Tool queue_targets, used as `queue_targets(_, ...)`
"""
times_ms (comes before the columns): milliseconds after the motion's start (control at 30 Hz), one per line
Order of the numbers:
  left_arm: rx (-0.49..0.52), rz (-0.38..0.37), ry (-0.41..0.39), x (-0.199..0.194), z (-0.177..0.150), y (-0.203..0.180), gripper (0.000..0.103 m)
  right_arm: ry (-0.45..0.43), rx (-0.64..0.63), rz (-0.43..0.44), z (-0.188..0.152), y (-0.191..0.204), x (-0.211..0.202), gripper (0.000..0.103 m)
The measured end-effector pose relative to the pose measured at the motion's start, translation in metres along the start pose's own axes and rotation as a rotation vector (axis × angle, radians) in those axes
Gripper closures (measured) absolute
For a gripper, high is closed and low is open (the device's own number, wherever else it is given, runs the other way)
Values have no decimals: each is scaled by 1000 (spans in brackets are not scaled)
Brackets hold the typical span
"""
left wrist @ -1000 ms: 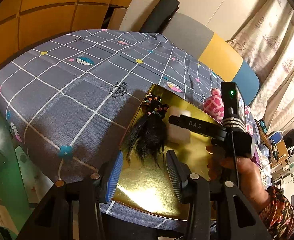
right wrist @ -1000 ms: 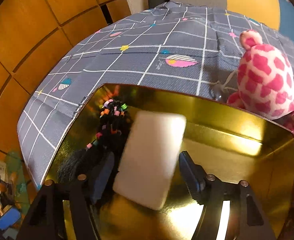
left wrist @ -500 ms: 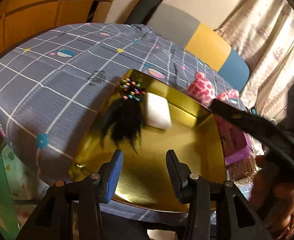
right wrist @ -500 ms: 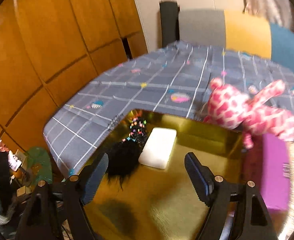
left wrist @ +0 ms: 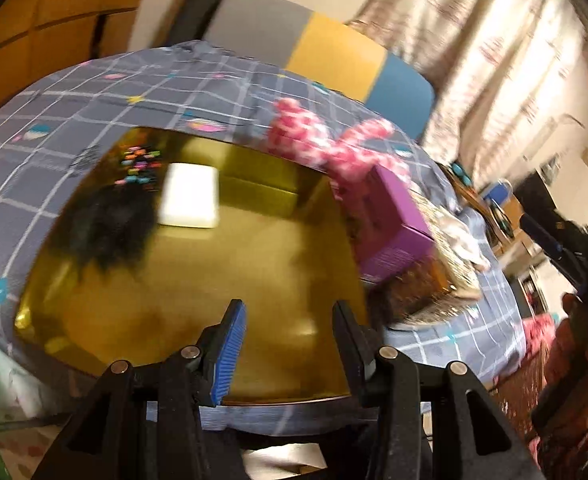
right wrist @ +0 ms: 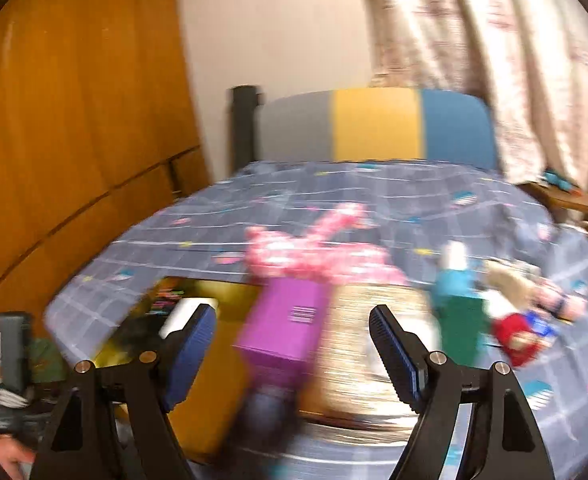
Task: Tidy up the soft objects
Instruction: 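Move the left tool back toward the pile while the right grasps the red sock doll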
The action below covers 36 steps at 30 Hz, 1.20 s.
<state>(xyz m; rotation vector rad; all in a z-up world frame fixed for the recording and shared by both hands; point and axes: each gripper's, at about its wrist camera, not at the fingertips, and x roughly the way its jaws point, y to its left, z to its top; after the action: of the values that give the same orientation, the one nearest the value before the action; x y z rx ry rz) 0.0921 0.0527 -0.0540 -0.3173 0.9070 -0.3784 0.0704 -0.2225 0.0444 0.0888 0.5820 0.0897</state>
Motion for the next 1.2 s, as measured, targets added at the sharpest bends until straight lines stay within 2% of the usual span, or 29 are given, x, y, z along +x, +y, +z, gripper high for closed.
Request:
queue_targets(267, 134, -88, 41, 17, -9, -64, 58, 119, 132, -271, -39, -137, 5, 23)
queue_targets(333, 162, -108, 45, 20, -10, -79, 58, 165, 121, -350, -48, -167, 14, 23)
queue_targets(467, 241, -150, 64, 28, -13, -115, 58, 219, 75, -441, -58, -214, 31, 28)
queue_targets(567, 284, -165, 74, 32, -13, -136, 58, 242, -4, -449, -54, -233, 55, 28)
queue_targets(700, 317, -182, 88, 38, -12, -163, 58, 297, -71, -408, -49, -245, 96, 28)
queue_targets(833, 345, -185, 87, 39, -10, -183, 58, 397, -84, -378, -52, -256, 136, 28)
queue_targets(933, 357, -184, 76, 38, -8, -193, 58, 433, -56, -372, -56, -268, 151, 31)
queue_targets(1000, 363, -183, 71, 37, -7, -199, 58, 424, -84, -369, -57, -269, 153, 37)
queue_targets(1100, 370, -186, 80, 43, -4, -209, 58, 427, -129, -360, -58, -266, 148, 58)
queue_targets(1133, 373, -189, 85, 46, -3, -213, 58, 431, -131, -357, -58, -266, 146, 70)
queue_targets(1167, 376, -191, 88, 48, -2, -217, 58, 436, -127, -354, -57, -268, 144, 75)
queue_targets(1200, 378, -192, 91, 49, -1, -222, 58, 440, -116, -347, -58, -270, 142, 75)
